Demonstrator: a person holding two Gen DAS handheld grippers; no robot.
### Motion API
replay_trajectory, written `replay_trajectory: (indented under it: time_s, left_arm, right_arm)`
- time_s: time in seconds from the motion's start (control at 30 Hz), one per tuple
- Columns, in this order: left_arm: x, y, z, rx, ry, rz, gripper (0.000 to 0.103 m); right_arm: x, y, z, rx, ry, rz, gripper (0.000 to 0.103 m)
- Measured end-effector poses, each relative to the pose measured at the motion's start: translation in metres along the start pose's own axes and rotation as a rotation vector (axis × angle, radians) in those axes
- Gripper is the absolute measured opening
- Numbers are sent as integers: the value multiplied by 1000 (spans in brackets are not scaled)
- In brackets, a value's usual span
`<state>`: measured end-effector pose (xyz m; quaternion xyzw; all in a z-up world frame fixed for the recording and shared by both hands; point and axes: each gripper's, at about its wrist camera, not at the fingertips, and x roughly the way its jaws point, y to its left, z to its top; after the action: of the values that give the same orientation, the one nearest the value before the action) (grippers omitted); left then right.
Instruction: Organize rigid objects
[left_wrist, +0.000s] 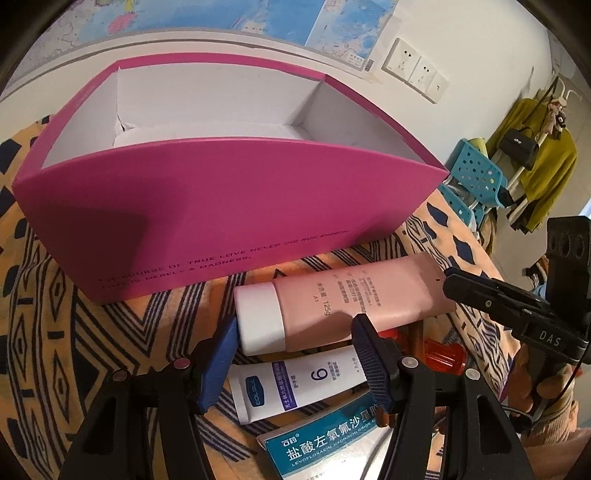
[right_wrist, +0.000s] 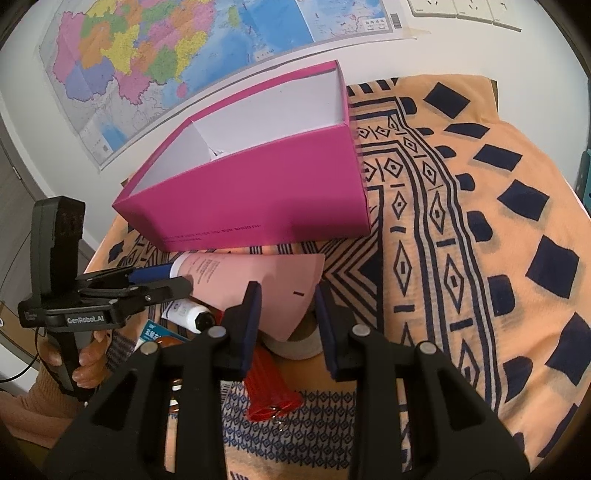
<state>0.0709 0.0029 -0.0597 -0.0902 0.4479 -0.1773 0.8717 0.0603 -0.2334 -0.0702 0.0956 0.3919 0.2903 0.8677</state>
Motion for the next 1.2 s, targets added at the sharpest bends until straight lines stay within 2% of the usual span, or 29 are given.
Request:
replay_trajectory:
  time_s: [0.4, 1.2]
  left_arm:
    - [-20, -12, -3, 28, -41, 37, 63]
    - [-99, -17, 17, 19, -227, 82, 63]
  right_arm:
    - [-9, 9, 5, -31, -24, -3, 36]
    - [-41, 59, 47, -175, -149, 37, 39]
